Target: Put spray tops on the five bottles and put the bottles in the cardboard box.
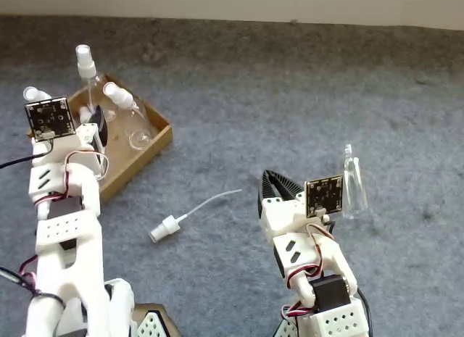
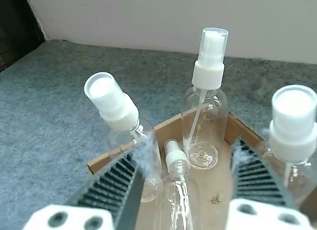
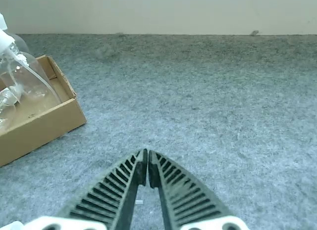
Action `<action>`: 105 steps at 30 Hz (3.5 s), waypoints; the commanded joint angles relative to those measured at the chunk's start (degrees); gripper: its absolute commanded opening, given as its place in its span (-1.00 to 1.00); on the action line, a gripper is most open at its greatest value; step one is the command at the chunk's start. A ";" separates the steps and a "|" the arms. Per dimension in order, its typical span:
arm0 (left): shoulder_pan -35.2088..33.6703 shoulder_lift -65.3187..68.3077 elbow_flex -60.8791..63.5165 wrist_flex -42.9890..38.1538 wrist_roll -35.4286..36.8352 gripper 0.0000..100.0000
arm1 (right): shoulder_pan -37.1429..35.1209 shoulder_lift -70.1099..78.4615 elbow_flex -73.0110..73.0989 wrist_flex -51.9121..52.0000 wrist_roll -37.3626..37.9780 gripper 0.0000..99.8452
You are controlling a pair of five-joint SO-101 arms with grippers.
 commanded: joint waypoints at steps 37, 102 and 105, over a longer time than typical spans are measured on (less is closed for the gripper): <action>19.12 -36.88 -10.77 77.89 -12.40 -0.60 | 5.93 -0.66 8.57 0.13 0.62 -0.98; 39.43 -37.41 6.73 66.37 -0.79 -0.61 | 39.96 103.43 -67.30 -8.31 0.70 -0.99; 39.43 -37.41 7.87 66.37 -0.79 -0.61 | 39.87 110.81 -71.87 -4.18 0.70 -0.99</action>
